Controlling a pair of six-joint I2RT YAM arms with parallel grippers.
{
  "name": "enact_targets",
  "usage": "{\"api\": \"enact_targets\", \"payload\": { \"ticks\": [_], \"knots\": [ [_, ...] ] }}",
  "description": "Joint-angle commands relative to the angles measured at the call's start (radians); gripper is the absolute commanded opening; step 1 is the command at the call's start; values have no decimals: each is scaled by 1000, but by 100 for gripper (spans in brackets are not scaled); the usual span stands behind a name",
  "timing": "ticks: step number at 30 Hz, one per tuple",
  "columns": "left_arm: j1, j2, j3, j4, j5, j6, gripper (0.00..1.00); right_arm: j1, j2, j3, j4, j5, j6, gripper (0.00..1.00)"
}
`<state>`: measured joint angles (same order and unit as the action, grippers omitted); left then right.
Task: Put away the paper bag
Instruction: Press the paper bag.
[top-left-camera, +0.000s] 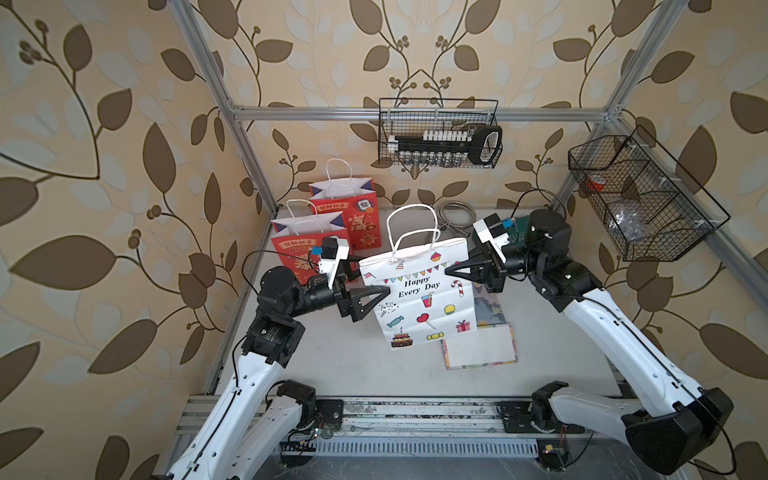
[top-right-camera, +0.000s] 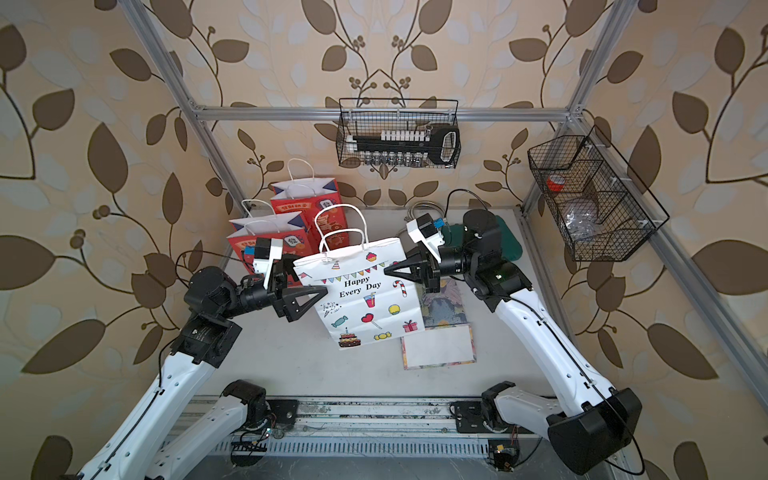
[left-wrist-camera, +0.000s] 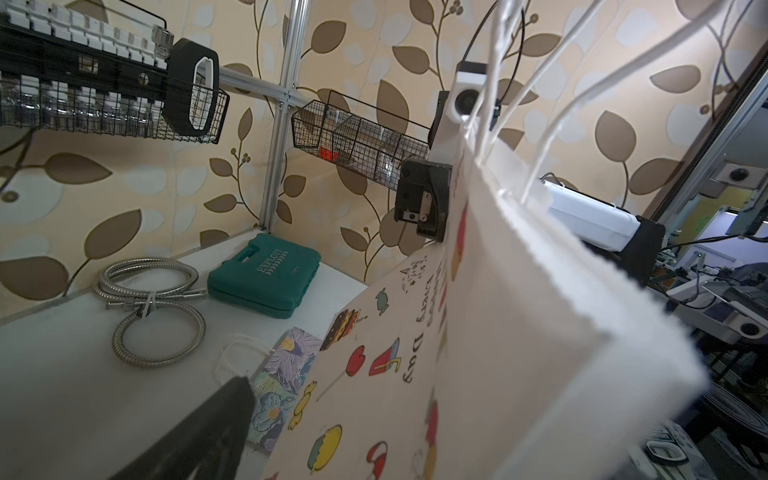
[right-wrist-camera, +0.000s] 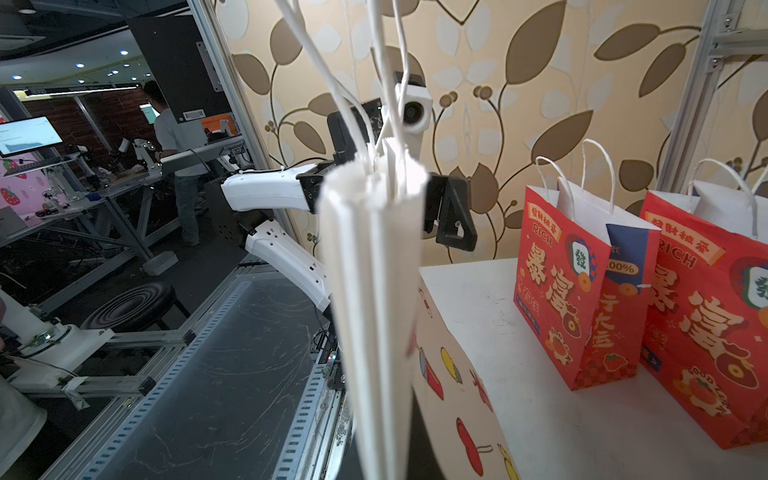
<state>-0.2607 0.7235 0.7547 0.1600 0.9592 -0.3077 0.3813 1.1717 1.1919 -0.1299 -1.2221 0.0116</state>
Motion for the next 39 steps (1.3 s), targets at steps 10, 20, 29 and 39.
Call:
{"api": "enact_targets", "payload": {
  "ticks": [10,20,29,39],
  "knots": [
    [3,-2,-31,-4,70,88,39,4,-1,-12,147,59,114,0],
    [3,-3,-36,22,55,62,79,21,-5,-27,237,73,189,0],
    [3,-6,-132,209,52,-34,73,46,10,-32,310,90,247,0],
    [3,-24,-100,347,1,-103,0,43,4,-19,69,67,54,0]
  ]
}}
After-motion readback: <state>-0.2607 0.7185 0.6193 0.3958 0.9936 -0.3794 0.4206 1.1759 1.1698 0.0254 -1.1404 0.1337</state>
